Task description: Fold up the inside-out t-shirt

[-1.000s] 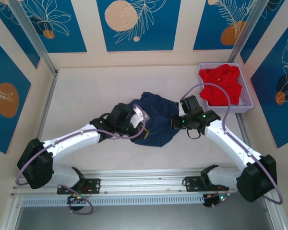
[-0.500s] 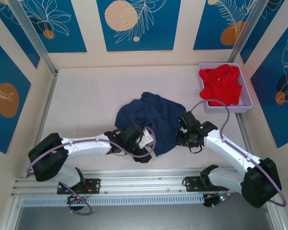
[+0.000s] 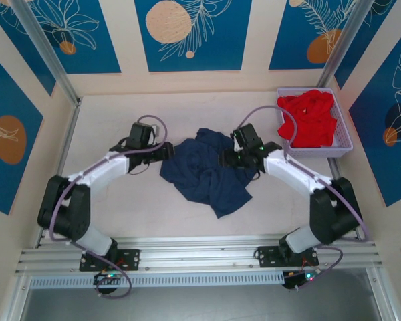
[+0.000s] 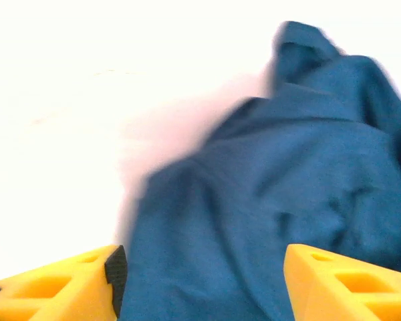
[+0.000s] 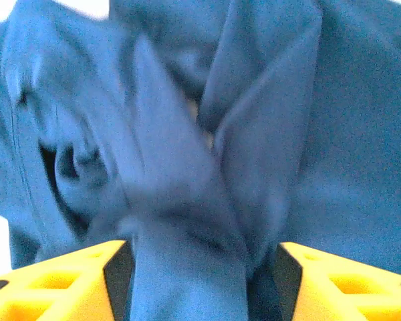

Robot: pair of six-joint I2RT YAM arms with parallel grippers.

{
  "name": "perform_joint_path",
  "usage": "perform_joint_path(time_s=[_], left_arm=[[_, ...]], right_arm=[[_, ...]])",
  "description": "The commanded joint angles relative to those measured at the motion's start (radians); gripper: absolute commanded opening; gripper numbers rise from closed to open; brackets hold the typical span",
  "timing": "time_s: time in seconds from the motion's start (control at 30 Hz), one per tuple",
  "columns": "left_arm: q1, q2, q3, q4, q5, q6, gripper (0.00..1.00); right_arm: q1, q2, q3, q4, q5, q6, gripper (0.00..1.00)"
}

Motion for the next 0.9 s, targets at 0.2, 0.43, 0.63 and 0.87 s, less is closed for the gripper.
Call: perform_joint_path(time_s=[0.2, 0.43, 0.63, 0.87], left_arm=[[0.016, 0.255, 0.146, -0.068, 0.189, -0.002, 0.67], [-0.014, 0.309, 0.148, 0.001, 0.244, -0.045, 0.45], [-0.005, 0.229, 0.233, -0.014, 0.166, 0.020, 0.03], [-0.004, -0.052, 0.314, -0.008, 0.105, 0.149, 0.00]], right_arm=[[-0.071, 0.454, 0.384, 0.067, -0.057, -0.117, 0.72], [-0.059, 0.671, 0.602, 0.009, 0.004, -0.207, 0.60], [-0.073, 0.590, 0.670, 0.001, 0.044, -0.291, 0.01], [-0.115, 0.231, 0.592, -0.004, -0.009, -0.293, 0.00]])
